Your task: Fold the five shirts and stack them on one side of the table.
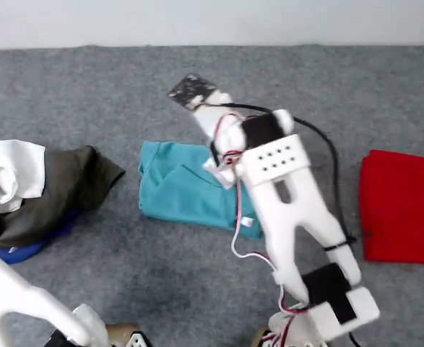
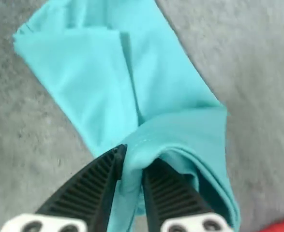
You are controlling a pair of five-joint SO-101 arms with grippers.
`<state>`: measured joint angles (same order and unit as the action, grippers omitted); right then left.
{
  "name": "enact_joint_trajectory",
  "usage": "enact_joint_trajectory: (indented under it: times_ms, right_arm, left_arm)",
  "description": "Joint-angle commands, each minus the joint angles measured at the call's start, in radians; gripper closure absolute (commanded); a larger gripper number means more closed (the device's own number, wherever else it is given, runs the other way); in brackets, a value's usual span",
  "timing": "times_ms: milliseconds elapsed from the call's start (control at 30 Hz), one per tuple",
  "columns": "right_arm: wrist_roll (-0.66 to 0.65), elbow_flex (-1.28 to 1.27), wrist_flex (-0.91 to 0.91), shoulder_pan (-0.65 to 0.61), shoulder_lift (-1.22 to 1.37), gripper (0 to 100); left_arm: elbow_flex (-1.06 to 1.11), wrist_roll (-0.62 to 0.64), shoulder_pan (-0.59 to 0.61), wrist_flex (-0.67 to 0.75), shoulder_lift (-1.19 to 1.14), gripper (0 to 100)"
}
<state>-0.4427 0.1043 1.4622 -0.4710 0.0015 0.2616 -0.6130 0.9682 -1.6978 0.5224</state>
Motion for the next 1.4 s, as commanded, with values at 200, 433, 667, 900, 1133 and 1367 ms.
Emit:
enact_joint_trajectory:
  times_ms: [200,433,667,900,1133,1367]
  right_arm:
    - [0.011,0.061,-0.205,-0.102,0.168,98.8]
    - [0.011,0.301,-0.177,-0.114,0.317,98.8]
    - [0.005,0.654,-0.025,-0.151,0.529,98.8]
    - [0.009,0.911,0.076,-0.206,0.705,97.4]
    - [0.011,1.094,0.157,-0.271,0.800,70.4]
    - [0.005,1.189,0.323,-0.234,0.805,86.8]
  left_arm:
    - [-0.039,0.003,-0.002,-0.011,0.032,98]
    - [-0.036,0.015,-0.005,-0.012,0.032,98]
    - [-0.036,0.052,-0.006,-0.012,0.032,98]
    - [-0.036,0.052,-0.006,-0.012,0.032,98]
    - [-0.035,0.052,-0.006,-0.012,0.032,98]
    - [-0.035,0.052,-0.006,-0.012,0.032,98]
